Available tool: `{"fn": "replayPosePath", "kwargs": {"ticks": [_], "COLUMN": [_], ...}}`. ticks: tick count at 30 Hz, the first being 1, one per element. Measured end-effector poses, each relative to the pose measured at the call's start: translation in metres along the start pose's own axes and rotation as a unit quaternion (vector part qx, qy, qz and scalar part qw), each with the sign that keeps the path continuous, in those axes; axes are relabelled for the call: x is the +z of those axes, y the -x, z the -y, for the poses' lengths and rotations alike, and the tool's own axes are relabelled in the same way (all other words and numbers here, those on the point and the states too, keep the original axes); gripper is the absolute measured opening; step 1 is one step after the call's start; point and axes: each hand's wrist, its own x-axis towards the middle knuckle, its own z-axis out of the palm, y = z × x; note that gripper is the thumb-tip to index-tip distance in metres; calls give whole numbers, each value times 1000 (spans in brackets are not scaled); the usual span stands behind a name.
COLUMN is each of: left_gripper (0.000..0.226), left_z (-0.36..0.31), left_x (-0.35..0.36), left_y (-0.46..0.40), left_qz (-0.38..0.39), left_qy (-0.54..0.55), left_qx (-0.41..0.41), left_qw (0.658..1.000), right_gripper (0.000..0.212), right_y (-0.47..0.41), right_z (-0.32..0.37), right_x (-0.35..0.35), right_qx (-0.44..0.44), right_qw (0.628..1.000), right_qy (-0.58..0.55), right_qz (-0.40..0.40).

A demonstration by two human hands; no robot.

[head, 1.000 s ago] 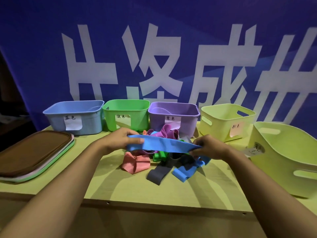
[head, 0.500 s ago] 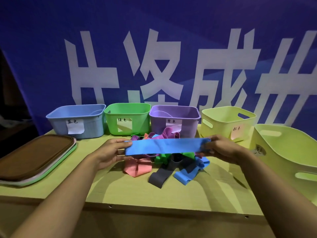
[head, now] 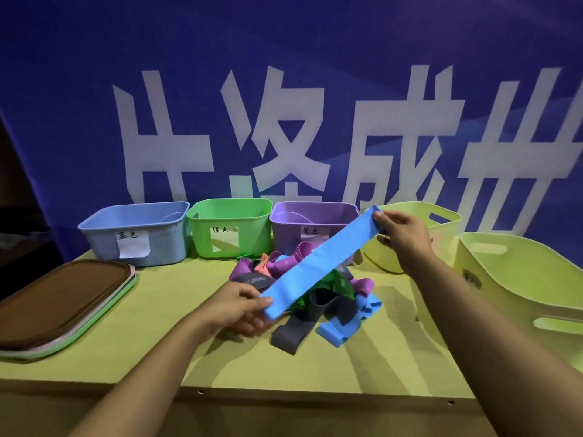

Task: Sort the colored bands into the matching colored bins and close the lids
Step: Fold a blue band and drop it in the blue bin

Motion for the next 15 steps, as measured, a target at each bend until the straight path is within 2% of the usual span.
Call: {"fn": "replayPosePath", "kwargs": {"ticks": [3, 6, 9, 12, 15], "left_gripper": [25, 28, 35, 38, 40], "left_z": [-9, -22, -27, -26, -21], "left_x": [29, 65, 93, 107, 112], "left_y": [3, 11, 19, 19, 19], "left_qz": [37, 78, 117, 121, 99], "left_qy": [-66, -74, -75, -86, -159], "left_qx": [-5, -10, -31, -51, -64], "left_qw": [997, 994, 990, 988, 980], "right_gripper": [21, 14, 16, 17, 11], "right_y": [-9, -16, -15, -9, -5], "right_z": [21, 39, 50, 44, 24], "right_x": [20, 42, 61, 78, 87], "right_qx": [-43, -85, -112, -111, -93], "right_qw": [999, 996, 993, 990, 988], "right_qy": [-2, -5, -4, 23, 23], "right_qz": [-4, -4, 30, 86, 120]}}
